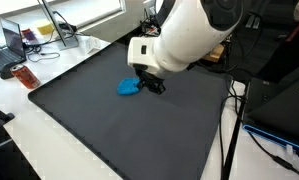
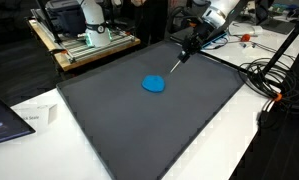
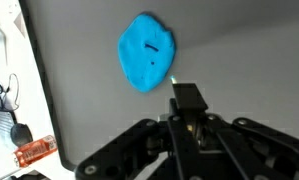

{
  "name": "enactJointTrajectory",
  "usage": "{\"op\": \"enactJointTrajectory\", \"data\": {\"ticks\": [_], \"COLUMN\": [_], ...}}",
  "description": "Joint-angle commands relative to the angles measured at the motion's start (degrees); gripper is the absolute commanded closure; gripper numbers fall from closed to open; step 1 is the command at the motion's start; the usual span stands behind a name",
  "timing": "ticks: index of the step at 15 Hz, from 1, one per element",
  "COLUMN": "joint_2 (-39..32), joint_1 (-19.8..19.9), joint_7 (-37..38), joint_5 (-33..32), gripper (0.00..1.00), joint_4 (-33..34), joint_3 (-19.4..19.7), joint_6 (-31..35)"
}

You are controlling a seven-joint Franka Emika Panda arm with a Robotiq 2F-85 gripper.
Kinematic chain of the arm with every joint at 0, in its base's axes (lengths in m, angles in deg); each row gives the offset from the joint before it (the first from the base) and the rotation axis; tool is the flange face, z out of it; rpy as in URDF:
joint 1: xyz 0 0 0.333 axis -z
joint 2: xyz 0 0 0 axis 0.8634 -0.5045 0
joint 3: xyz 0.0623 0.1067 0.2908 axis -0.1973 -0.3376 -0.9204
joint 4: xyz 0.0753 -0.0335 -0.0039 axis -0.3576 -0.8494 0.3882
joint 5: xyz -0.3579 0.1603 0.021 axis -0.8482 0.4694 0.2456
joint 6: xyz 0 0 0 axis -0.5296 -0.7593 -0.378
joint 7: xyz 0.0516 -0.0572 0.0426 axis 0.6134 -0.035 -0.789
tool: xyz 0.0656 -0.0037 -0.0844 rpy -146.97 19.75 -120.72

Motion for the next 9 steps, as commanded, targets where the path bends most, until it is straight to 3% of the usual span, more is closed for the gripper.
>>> {"op": "enactJointTrajectory", "data": {"ticks": [1,9], "joint_2": [-6.5,-15.7], "joint_1": [-1.7,-3.9], "joint_7": [0.4,0.0], "joint_5": [0.3,0.5], "gripper": [0.97,0.97], "joint_4": [9.3,22.6], "joint_3": [1.1,2.5], "joint_6": [-6.6,-18.5]}}
